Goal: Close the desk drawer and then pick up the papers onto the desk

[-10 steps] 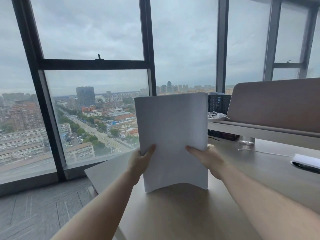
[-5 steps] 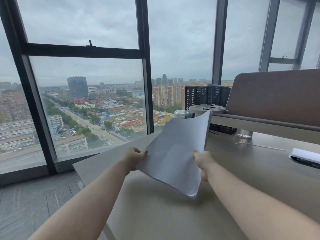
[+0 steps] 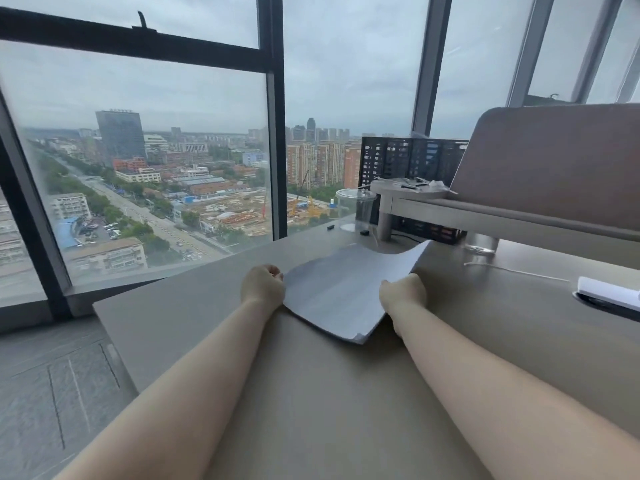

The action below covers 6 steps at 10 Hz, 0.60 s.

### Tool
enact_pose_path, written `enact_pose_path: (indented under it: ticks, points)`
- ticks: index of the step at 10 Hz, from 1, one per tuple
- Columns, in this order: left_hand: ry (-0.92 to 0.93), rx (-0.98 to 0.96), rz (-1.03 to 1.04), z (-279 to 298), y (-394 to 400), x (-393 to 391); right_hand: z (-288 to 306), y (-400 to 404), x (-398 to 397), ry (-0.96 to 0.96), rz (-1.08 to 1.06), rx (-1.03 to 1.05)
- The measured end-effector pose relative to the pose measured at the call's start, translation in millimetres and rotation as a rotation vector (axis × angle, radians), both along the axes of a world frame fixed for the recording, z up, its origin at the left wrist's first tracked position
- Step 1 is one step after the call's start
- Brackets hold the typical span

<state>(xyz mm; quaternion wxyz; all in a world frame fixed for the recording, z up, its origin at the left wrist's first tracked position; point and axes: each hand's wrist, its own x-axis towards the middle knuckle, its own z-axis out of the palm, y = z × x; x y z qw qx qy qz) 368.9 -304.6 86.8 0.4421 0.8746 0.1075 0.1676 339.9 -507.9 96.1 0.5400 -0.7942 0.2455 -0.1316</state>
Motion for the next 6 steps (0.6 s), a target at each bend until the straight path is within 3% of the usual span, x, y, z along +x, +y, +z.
enact_pose_path:
  ticks: [2,3,5,6]
  points:
    - [0.021,0.145,-0.008,-3.6,-3.7,11.5,8.3,-10.6,2.3,0.14,0.015,-0.139]
    - [0.039,0.195,-0.022,-5.9,-2.9,12.2,13.5,-18.9,1.0,0.195,0.031,-0.032]
    - [0.032,0.194,-0.035,-6.4,-2.0,13.2,18.7,-30.8,-12.8,0.332,0.135,-0.182]
    - [0.04,0.183,-0.031,-7.3,-0.9,12.2,28.3,-36.6,-41.3,0.142,0.225,-0.287]
